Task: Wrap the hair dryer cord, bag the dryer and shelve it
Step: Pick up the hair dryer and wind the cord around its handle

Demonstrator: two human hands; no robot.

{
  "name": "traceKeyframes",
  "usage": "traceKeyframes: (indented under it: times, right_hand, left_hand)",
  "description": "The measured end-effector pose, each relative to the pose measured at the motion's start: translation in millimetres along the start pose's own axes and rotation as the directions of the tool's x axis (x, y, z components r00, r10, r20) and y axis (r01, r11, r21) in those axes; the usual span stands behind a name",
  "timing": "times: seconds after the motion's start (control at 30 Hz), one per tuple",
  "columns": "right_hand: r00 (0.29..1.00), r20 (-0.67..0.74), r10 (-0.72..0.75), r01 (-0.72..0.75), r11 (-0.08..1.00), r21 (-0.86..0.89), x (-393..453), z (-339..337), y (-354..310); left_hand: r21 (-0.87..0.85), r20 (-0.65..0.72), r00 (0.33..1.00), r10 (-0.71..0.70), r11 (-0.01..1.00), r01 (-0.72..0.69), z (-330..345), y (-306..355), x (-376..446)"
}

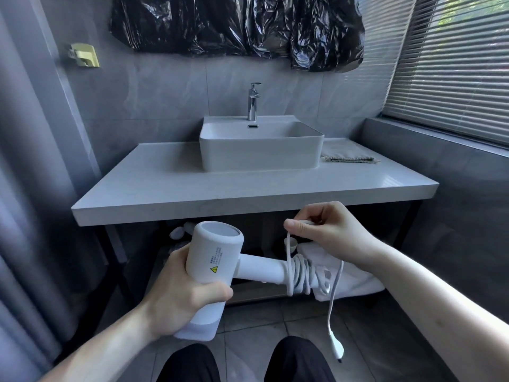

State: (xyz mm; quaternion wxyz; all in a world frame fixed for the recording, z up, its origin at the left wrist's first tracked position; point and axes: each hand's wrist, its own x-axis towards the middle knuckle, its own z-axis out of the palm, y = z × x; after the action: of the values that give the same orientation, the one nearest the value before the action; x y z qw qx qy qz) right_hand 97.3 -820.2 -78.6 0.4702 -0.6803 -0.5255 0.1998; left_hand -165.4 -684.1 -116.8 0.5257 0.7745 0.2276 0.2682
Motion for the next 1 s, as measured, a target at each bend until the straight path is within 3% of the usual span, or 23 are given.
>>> traceKeyframes:
  times: [0.13, 0.33, 0.47, 0.6, 0.8, 1.0]
  right_hand:
    - [0.988, -0.075, 0.133, -0.121, 0.982, 0.147, 1.2, -4.0, 15.0]
    - [0.940, 0.206, 0.274, -0.319, 0.918, 0.236, -8.1, 8.0, 38.4]
    - [0.951, 0.111, 0.288, -0.308, 0.915, 0.261, -20.2, 22.2, 51.8]
    - [0.913, 0.161, 0.374, -0.406, 0.861, 0.305, -32.7, 44.0, 70.1]
    - [0.938, 0.210, 0.277, -0.287, 0.958, 0.016, -57.9, 60.2, 58.5]
    - [0.986, 0.138, 0.098, -0.074, 0.982, -0.174, -77.1, 58.2, 28.2]
  left_hand:
    - [-0.107, 0.000, 1.000, -0.008, 0.994, 0.008, -0.8, 5.8, -0.6]
    - [-0.169, 0.008, 1.000, 0.017, 0.985, -0.016, -2.4, 8.9, -1.9]
    - [-0.271, -0.061, 0.997, -0.041, 0.962, 0.023, 0.4, 9.0, -1.8]
    - [-0.358, -0.163, 0.981, -0.110, 0.933, 0.045, -0.2, 7.3, 4.3]
    - [-0.316, -0.331, 0.932, -0.147, 0.948, 0.038, -5.2, -2.8, 15.5]
    - [-0.177, -0.414, 0.900, -0.138, 0.982, 0.069, -13.0, -20.8, 19.7]
